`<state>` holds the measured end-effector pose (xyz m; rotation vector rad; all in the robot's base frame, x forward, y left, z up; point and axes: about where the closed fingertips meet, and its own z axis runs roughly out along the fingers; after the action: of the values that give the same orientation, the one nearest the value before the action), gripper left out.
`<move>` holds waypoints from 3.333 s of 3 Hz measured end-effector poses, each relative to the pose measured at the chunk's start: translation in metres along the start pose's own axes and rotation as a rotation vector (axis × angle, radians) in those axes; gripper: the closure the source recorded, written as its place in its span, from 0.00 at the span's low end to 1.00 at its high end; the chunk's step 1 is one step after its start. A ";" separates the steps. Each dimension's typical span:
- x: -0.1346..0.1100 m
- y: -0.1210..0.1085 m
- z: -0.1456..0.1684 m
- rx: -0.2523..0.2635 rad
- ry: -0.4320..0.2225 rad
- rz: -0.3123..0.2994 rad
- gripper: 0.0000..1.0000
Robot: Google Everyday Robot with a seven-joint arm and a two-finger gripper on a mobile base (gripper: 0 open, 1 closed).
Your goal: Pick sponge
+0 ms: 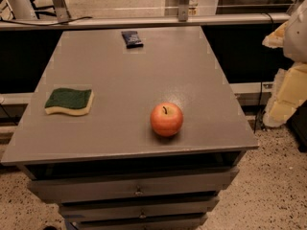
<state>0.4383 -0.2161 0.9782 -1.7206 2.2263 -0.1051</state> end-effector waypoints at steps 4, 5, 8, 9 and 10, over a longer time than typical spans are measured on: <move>-0.024 -0.005 0.054 0.021 -0.181 0.031 0.00; -0.038 -0.004 0.071 -0.005 -0.261 0.060 0.00; -0.144 -0.013 0.115 -0.092 -0.551 0.061 0.00; -0.181 -0.013 0.130 -0.122 -0.616 0.046 0.00; -0.211 -0.010 0.145 -0.150 -0.661 0.035 0.00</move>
Offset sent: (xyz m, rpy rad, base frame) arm 0.0144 0.0104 -0.0307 0.0895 -0.0613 0.0191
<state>0.5369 0.0028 0.8874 -1.4914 1.7927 0.5692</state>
